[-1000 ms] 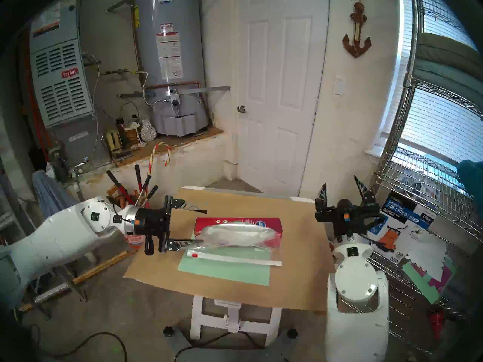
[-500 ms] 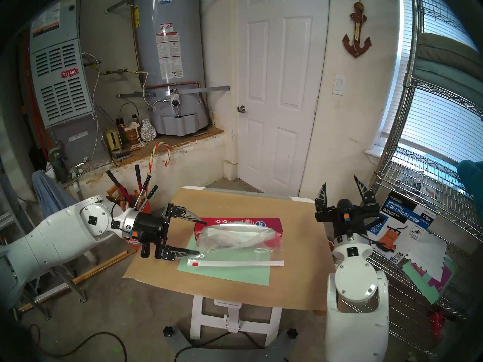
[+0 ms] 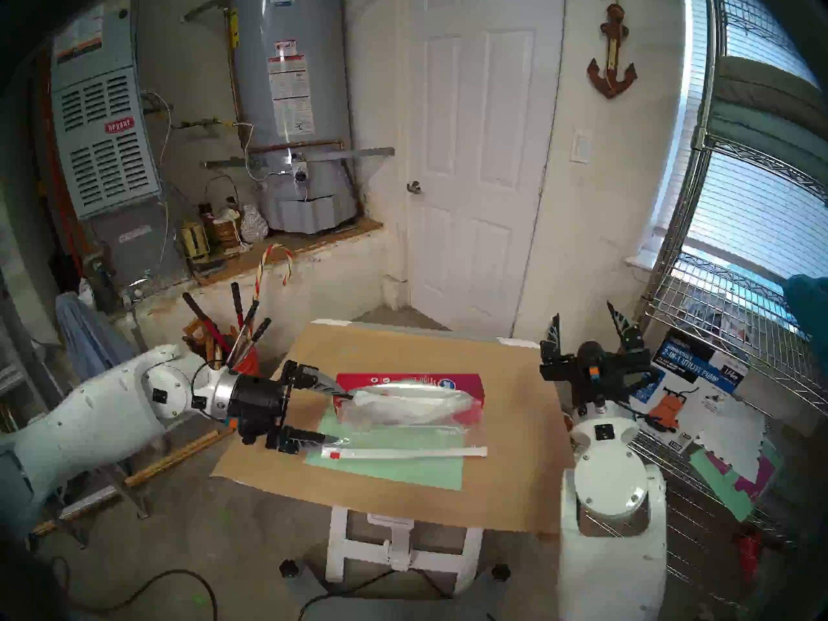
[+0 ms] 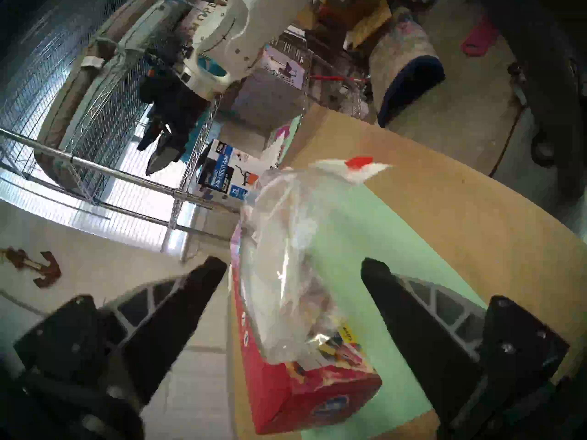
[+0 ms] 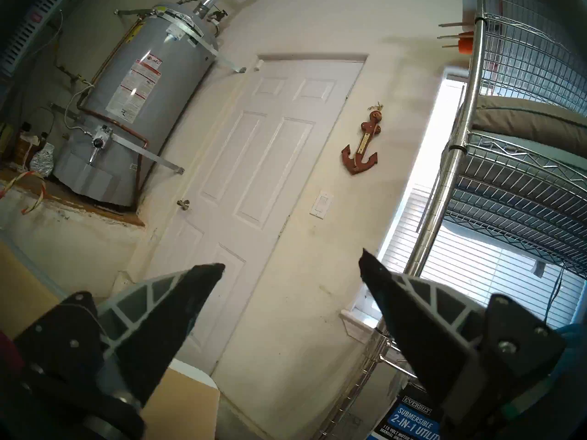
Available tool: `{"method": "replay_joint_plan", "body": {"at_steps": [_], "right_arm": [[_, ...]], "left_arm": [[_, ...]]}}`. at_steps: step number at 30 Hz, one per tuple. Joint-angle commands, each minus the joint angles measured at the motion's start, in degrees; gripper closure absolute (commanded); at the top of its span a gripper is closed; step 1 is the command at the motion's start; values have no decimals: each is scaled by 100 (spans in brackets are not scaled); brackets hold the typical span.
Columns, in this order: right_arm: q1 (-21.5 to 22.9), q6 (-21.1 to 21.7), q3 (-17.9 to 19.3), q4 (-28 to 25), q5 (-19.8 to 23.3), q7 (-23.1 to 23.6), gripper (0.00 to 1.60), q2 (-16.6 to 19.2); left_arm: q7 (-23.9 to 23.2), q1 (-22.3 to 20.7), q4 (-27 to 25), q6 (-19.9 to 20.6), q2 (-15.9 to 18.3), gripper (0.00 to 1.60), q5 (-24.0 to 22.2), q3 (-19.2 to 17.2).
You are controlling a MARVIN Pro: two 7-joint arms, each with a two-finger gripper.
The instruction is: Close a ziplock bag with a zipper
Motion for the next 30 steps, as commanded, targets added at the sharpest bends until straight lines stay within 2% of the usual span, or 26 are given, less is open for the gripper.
{"method": "replay_joint_plan", "body": {"at_steps": [1, 2, 8, 14, 18, 30], "right_arm": [[36, -4, -24, -148, -5, 2, 0, 3], [36, -4, -24, -148, -5, 2, 0, 3], [35, -2, -24, -150, -6, 3, 0, 3], [35, 0, -24, -151, -6, 3, 0, 3], [34, 1, -24, -152, -6, 3, 0, 3], [35, 0, -24, -151, -6, 3, 0, 3]], "left_arm": [[587, 294, -445, -41, 64, 15, 434, -306], [675, 346, -494, -41, 69, 9, 577, -347], [1165, 698, -779, -17, 164, 1, 1026, -514], [1552, 983, -1013, 66, 373, 12, 1338, -670], [1737, 1103, -1092, 112, 426, 10, 1522, -733], [2126, 1408, -1421, 167, 792, 20, 1710, -904]]}}
